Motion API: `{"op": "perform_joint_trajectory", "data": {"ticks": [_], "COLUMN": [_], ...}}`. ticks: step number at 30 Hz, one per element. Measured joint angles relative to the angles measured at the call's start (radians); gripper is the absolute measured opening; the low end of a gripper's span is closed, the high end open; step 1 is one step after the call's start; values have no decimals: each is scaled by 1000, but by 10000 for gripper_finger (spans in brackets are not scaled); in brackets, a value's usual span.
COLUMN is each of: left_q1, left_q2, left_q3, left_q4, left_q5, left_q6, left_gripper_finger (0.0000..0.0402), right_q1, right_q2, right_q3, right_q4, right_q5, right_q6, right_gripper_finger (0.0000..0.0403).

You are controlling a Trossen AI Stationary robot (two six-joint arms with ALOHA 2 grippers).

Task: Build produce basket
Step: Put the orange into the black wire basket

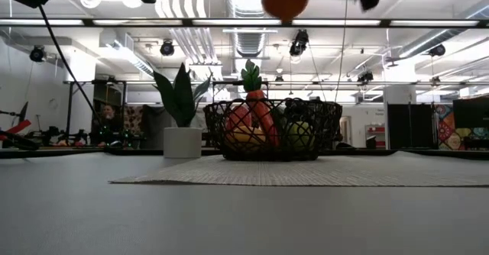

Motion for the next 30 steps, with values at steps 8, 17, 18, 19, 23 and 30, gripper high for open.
{"op": "perform_joint_trajectory", "data": {"ticks": [8, 17, 18, 19, 23, 30], "left_q1": [0, 0, 0, 0, 0, 0], "left_q2": [-5, -7, -7, -7, -7, -7], "left_q3": [-7, -21, -21, -21, -21, -21], "left_q4": [-7, -10, -11, -11, -11, -11], "left_q5": [0, 0, 0, 0, 0, 0], "left_q6": [-1, -2, -2, -2, -2, -2], "left_gripper_finger": [258, 258, 258, 258, 258, 258], "right_q1": [-240, -337, -338, -338, -338, -339], "right_q2": [23, 107, 124, 141, 204, 241], "right_q3": [-193, -283, -285, -285, -280, -278], "right_q4": [319, 336, 336, 337, 337, 337], "right_q5": [-2, 6, 15, 25, 72, 76], "right_q6": [74, 255, 269, 279, 310, 337], "right_gripper_finger": [200, 200, 200, 200, 200, 203]}}
